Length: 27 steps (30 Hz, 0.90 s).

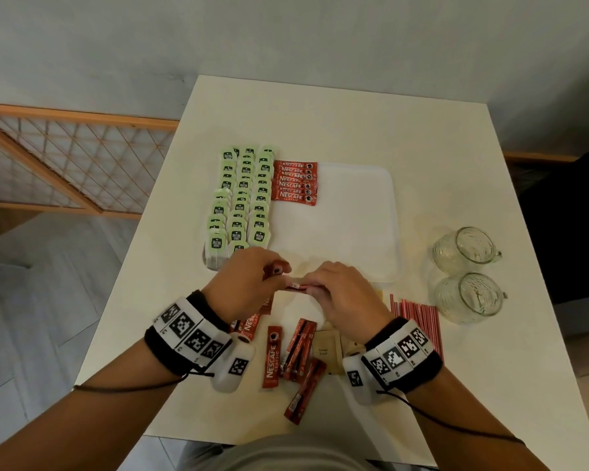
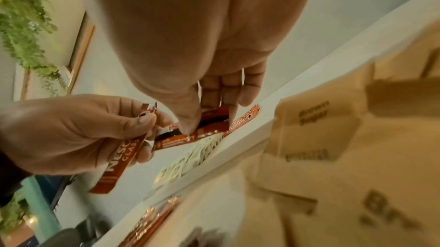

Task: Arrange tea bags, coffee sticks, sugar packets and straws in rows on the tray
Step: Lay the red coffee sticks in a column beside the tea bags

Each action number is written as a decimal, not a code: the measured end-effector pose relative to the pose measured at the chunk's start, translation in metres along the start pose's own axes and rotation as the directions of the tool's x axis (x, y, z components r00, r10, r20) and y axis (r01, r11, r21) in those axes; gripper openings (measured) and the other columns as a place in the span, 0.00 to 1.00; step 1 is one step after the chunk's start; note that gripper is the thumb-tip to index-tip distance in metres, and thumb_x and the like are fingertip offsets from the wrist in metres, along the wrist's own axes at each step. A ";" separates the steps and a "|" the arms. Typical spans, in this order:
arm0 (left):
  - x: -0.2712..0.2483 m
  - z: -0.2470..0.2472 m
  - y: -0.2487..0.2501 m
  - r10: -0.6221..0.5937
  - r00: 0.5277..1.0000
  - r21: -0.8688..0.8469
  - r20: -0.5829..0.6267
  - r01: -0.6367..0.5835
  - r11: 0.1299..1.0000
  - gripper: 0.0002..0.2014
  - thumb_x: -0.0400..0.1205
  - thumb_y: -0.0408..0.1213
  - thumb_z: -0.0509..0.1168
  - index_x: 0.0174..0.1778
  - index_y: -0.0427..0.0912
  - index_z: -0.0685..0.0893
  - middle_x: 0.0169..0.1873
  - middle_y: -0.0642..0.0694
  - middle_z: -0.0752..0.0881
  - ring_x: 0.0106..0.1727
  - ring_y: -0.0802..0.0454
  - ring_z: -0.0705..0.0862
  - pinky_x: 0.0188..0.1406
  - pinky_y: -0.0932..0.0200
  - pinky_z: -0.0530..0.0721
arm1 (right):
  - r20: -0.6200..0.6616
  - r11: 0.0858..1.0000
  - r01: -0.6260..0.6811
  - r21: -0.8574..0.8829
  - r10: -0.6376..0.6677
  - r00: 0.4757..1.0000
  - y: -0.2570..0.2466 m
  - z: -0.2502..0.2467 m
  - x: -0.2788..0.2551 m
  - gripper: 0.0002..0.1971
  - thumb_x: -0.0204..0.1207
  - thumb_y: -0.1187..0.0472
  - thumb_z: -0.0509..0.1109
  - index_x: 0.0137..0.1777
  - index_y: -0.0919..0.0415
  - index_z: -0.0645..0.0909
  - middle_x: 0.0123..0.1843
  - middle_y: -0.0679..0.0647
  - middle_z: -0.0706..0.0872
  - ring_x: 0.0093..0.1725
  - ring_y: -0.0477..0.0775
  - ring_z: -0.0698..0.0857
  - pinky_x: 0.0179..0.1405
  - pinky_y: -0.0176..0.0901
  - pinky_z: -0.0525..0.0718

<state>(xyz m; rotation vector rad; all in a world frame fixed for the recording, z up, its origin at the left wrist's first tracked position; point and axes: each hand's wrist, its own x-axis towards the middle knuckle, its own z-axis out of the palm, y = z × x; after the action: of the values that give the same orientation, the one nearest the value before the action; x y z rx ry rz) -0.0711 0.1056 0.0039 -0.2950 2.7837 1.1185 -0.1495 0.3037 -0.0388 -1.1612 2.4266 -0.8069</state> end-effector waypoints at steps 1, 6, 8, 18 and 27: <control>0.000 -0.001 0.000 -0.026 0.999 -0.042 -0.035 0.024 0.999 0.07 0.81 0.47 0.73 0.50 0.49 0.90 0.40 0.57 0.86 0.41 0.63 0.83 0.43 0.63 0.81 | -0.011 0.999 -0.028 0.039 0.029 1.000 0.000 -0.002 0.000 0.09 0.86 0.56 0.67 0.60 0.49 0.87 0.46 0.40 0.82 0.48 0.45 0.76 0.50 0.43 0.71; 0.006 0.001 0.000 -0.104 0.972 -0.144 -0.209 0.075 0.987 0.09 0.79 0.48 0.74 0.45 0.50 0.83 0.37 0.55 0.84 0.38 0.60 0.83 0.36 0.65 0.78 | -0.048 0.942 -0.121 0.312 0.142 0.989 -0.010 -0.012 -0.003 0.04 0.85 0.53 0.69 0.49 0.49 0.84 0.43 0.41 0.86 0.47 0.41 0.83 0.49 0.38 0.80; 0.008 0.002 0.004 -0.121 0.971 -0.192 -0.206 0.081 0.978 0.07 0.82 0.46 0.71 0.53 0.49 0.85 0.41 0.55 0.85 0.38 0.59 0.85 0.36 0.63 0.84 | -0.051 0.912 -0.122 0.392 0.154 0.987 -0.014 -0.015 -0.005 0.06 0.85 0.54 0.68 0.46 0.50 0.82 0.39 0.41 0.85 0.42 0.40 0.82 0.44 0.33 0.76; 0.007 0.009 0.019 -0.102 0.986 -0.184 -0.135 0.077 0.980 0.17 0.92 0.38 0.52 0.52 0.35 0.84 0.32 0.44 0.88 0.27 0.56 0.87 0.34 0.49 0.88 | 0.038 0.766 -0.144 0.627 0.155 0.987 -0.027 -0.010 -0.004 0.05 0.85 0.55 0.69 0.48 0.53 0.79 0.39 0.54 0.91 0.40 0.56 0.89 0.44 0.54 0.89; 0.000 0.003 -0.008 -0.135 0.990 0.127 -0.030 0.137 0.982 0.18 0.91 0.49 0.52 0.46 0.44 0.81 0.37 0.49 0.87 0.39 0.52 0.86 0.44 0.50 0.85 | 0.134 0.707 -0.276 0.651 0.250 0.959 -0.023 -0.002 -0.001 0.19 0.85 0.65 0.69 0.74 0.51 0.75 0.48 0.53 0.91 0.45 0.52 0.94 0.50 0.47 0.89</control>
<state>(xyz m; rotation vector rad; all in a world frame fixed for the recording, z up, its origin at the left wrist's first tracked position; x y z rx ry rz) -0.0695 0.1017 -0.0034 -0.4774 2.7896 0.9067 -0.1364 0.2932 -0.0231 -0.5210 1.9176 -1.3795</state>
